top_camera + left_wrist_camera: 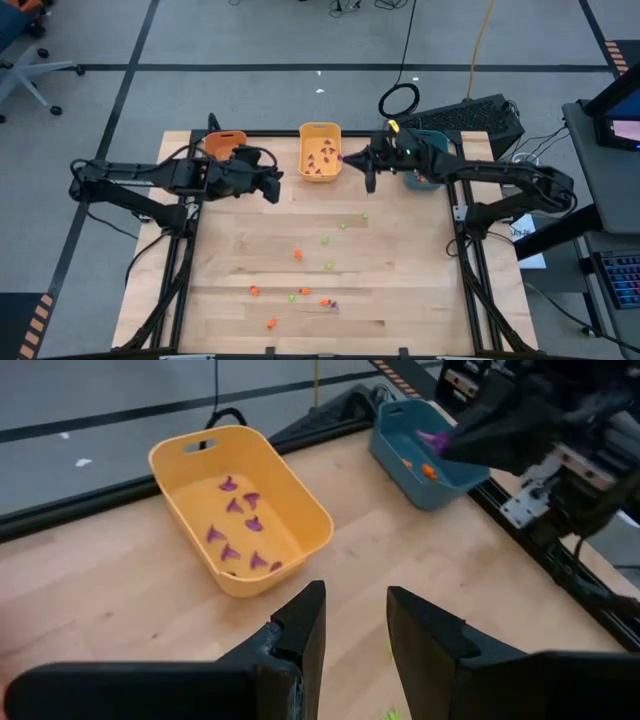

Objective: Sort Halloween decoration
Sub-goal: Put the purple witch hat toy into the yellow bin

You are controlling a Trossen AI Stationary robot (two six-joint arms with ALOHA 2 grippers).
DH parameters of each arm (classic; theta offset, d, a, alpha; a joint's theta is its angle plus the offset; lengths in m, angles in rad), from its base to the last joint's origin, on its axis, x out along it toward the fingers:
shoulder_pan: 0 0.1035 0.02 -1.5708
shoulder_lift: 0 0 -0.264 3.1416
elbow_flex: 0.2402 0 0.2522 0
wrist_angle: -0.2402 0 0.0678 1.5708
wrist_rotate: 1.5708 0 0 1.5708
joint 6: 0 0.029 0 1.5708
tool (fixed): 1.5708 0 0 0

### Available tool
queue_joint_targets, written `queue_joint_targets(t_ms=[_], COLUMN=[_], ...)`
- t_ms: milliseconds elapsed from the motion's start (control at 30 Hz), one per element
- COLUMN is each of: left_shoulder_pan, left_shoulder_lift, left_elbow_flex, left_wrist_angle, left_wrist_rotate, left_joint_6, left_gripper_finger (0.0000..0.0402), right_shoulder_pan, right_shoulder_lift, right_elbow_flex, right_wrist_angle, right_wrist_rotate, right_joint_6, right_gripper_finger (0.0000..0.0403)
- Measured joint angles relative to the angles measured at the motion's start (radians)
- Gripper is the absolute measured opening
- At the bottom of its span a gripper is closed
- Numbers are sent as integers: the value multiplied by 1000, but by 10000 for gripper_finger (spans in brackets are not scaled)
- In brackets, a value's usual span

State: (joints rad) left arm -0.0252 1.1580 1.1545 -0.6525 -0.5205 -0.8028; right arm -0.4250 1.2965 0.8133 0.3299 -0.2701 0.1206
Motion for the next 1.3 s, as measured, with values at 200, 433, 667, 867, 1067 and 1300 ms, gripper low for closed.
queue_joint_targets(t_ms=[200, 433, 667, 867, 1067, 1300], left_shoulder_pan=[21, 37, 51, 51, 51, 51], left_shoulder_lift=[0, 0, 0, 0, 0, 1], left_elbow_flex=[0, 0, 0, 0, 0, 0], left_wrist_angle=[0, 0, 1, 5, 9, 8], left_wrist_rotate=[0, -3, 3, 15, 19, 19], left_joint_6=[-3, -27, -31, -82, -82, -82], left_gripper_finger=[109, 109, 109, 109, 109, 109], right_shoulder_pan=[-89, -117, -117, -118, -119, -119], right_shoulder_lift=[86, 216, 366, 492, 580, 618], right_elbow_flex=[76, 209, 390, 531, 611, 621], right_wrist_angle=[-70, -192, -359, -481, -574, -658], right_wrist_rotate=[-102, -101, -99, 12, 37, 36], right_joint_6=[-5, -13, -121, -171, -187, -186], right_gripper_finger=[0, 0, 0, 0, 0, 0])
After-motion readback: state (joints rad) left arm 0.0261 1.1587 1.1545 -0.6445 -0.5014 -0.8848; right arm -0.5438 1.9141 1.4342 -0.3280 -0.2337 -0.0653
